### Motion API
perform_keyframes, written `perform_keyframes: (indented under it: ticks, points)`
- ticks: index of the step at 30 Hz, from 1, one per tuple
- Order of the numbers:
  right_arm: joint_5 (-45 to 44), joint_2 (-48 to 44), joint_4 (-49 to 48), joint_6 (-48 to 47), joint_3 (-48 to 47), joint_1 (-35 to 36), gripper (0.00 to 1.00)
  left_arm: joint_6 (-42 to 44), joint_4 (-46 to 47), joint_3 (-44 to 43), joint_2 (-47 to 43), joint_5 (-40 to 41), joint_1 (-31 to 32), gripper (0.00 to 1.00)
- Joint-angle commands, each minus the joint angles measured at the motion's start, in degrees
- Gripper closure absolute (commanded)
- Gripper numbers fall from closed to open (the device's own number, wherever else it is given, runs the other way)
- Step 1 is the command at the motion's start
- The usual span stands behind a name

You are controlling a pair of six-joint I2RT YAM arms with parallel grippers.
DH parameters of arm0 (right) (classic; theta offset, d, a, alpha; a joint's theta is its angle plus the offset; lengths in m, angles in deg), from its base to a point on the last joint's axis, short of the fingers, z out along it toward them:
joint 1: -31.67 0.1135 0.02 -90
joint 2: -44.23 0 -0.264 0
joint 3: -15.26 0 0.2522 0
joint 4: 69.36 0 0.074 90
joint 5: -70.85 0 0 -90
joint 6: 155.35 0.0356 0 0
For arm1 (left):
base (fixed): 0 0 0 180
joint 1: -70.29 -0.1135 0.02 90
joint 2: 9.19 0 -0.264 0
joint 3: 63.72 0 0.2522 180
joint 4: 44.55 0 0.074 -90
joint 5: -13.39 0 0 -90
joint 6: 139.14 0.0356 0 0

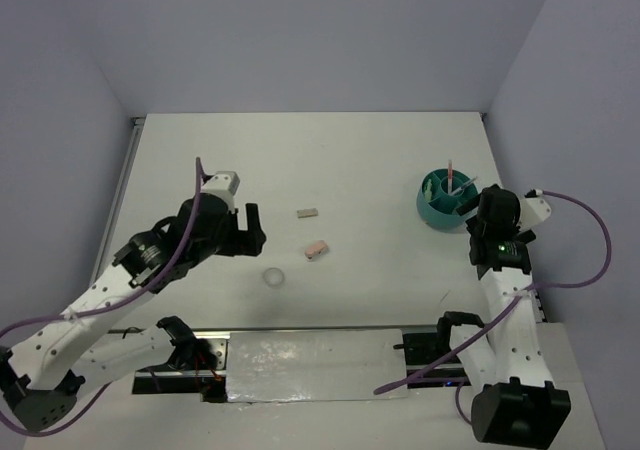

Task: Sort the stationery into containers
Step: Pick up the stationery from the corner of the board.

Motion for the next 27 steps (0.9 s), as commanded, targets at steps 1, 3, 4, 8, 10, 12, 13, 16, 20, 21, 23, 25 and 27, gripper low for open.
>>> perform_keyframes:
  ticks: [1, 3, 4, 8, 10, 12, 13, 16, 20, 21, 23, 25, 27]
  points:
    - [-8.88, -1.46, 3.52, 7.94, -0.27, -1.17, 0.00, 2.10, -10.11, -0.89, -4.75, 6.81, 0.16, 0.01]
    - [-14.25, -0.59, 4.22, 13.56, 0.17, -3.80, 0.00, 2.55, -9.93, 0.00, -7.31, 6.82, 0.08, 0.01]
    - [-15.40, 1.33, 4.05, 17.15, 0.43, -5.12, 0.00, 4.29, -8.98, 0.78, -8.62, 5.07, 0.16, 0.01]
    - [-17.16, 10.38, 6.77, 25.61, -4.38, -9.96, 0.00, 4.49, -7.12, 1.31, -9.43, 3.47, 0.08, 0.01]
    - [-17.34, 17.03, 8.78, 29.10, -9.29, -10.49, 0.00, 4.57, -7.12, 1.31, -9.51, 3.30, 0.08, 0.01]
    - [-19.00, 21.54, 14.13, 32.64, -12.63, -10.58, 0.00, 4.75, -6.95, 1.49, -10.04, 3.04, 0.08, 0.01]
    - [-19.45, 25.48, 14.85, 33.87, -13.88, -10.49, 0.00, 4.92, -6.69, 1.58, -10.39, 2.69, 0.08, 0.01]
    - [-19.89, 31.29, 11.80, 32.33, -15.91, -10.84, 0.00, 5.01, -6.25, 1.84, -12.93, 2.24, 0.16, 0.01]
    - [-20.94, 37.81, 9.24, 29.06, -17.84, -12.42, 0.00, 4.92, -5.28, 2.72, -16.10, 1.28, 0.43, 0.01]
    - [-21.47, 38.69, 8.28, 28.35, -17.85, -12.60, 0.00, 4.66, -5.36, 2.72, -16.54, 1.45, 0.43, 0.01]
    - [-22.52, 40.89, 5.74, 24.85, -17.24, -13.04, 0.00, 4.57, -5.28, 2.89, -17.68, 1.80, 0.43, 0.01]
    - [-23.66, 43.43, 3.79, 22.91, -17.41, -13.48, 0.00, 4.48, -5.10, 2.98, -18.12, 1.72, 0.43, 0.01]
    - [-22.28, 46.07, 2.57, 21.59, -18.11, -14.79, 0.00, 4.57, -5.19, 2.98, -18.21, 1.63, 0.43, 0.01]
